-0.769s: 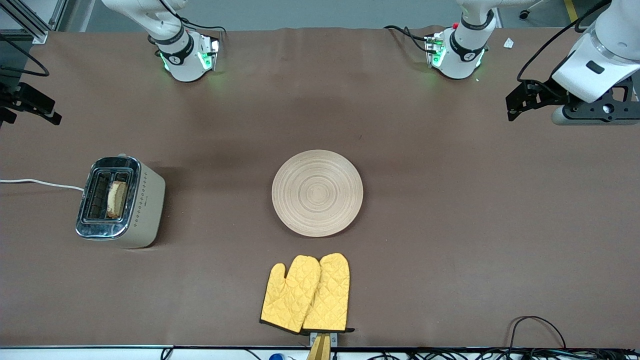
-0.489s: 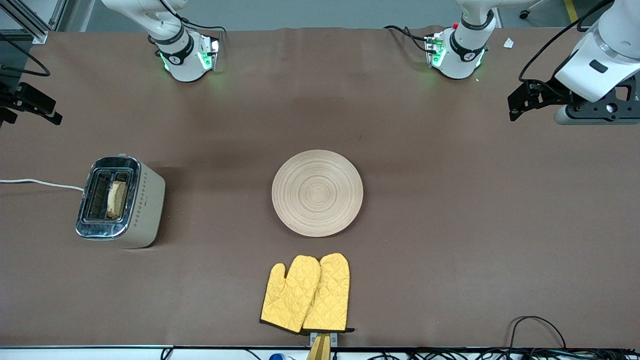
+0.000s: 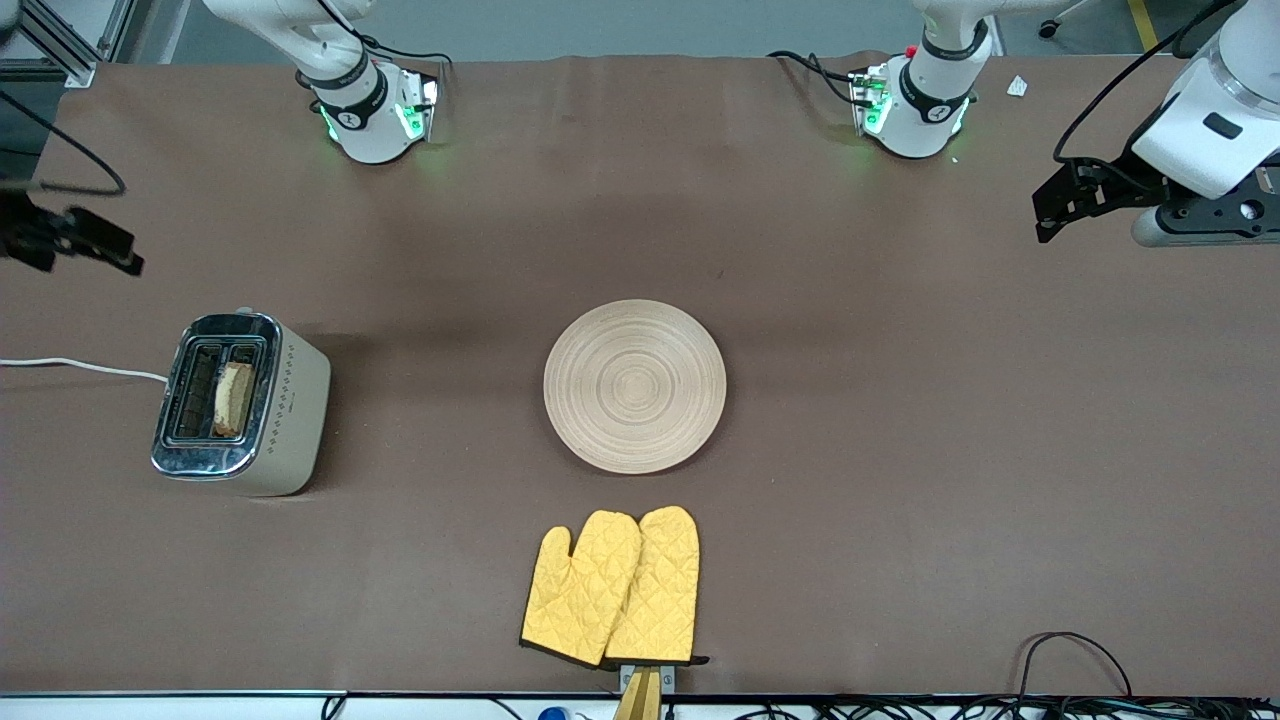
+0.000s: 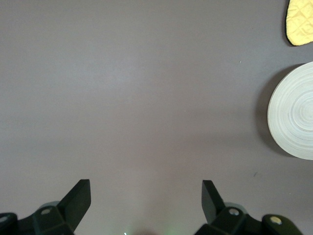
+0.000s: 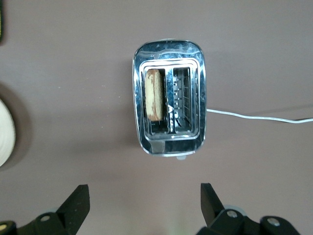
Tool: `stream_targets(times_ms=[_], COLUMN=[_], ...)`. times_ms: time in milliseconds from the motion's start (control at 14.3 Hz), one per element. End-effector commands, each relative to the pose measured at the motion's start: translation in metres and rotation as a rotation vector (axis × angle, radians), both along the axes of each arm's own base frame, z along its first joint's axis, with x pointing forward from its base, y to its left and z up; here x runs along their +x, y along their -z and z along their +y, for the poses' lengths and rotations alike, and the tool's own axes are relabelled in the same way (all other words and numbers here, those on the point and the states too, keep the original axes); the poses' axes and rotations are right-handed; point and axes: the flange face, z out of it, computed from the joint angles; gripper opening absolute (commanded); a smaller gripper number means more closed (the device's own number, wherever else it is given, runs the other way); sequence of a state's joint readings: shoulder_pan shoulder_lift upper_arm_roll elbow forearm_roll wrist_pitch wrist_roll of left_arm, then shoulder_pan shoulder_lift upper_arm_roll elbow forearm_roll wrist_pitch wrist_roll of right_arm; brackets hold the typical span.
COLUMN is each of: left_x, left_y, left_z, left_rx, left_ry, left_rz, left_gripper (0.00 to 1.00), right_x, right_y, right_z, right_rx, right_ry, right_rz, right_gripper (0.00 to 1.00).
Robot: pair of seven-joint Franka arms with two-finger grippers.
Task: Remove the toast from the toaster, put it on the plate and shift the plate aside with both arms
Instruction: 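Move the right gripper to the toaster above the bread slice, then grasp the bread slice in the toaster with the right gripper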
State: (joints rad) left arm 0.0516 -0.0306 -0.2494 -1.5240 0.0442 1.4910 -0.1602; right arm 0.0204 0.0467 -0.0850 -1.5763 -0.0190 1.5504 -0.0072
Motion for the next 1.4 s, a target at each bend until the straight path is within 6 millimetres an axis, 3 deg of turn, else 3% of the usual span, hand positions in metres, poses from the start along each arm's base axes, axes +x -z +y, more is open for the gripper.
stream_targets(times_ms=[0,210,489,699,839,1118,1328], left_x=[0.004,0.005,0.004,0.007,0.009,0.009,0.008], left_y=[0.002,0.002,-0.003,-0.004,-0.004,-0.004,-0.003], left_z=[0.002,0.0,-0.002,-0.001,-0.001,0.0,0.0], left_rx=[0.011,0.011,0.0,-0.007,-0.008,-0.005,-0.006], left_ry=[0.007,0.01,-0.003,-0.001,0.0,0.009,0.01], left_rz=[0.005,0.006,-0.005,-0.016,-0.02,-0.021,-0.017], left_gripper=[1.0,1.0,1.0,1.0,1.0,1.0,1.0], right_x=[0.038,0.06,0.073,0.077,0.079,0.08,0.082], right_y=[0.065,0.128,0.18,0.203,0.214,0.214,0.195], right_z=[0.003,0.002,0.003,0.003,0.002,0.001,0.001], right_rx=[-0.012,-0.017,-0.023,-0.024,-0.027,-0.036,-0.038], right_ry=[-0.013,-0.014,-0.019,-0.022,-0.024,-0.036,-0.036], right_rz=[0.046,0.078,0.101,0.128,0.132,0.135,0.108], right_gripper=[1.0,1.0,0.98,0.68,0.51,0.19,0.08])
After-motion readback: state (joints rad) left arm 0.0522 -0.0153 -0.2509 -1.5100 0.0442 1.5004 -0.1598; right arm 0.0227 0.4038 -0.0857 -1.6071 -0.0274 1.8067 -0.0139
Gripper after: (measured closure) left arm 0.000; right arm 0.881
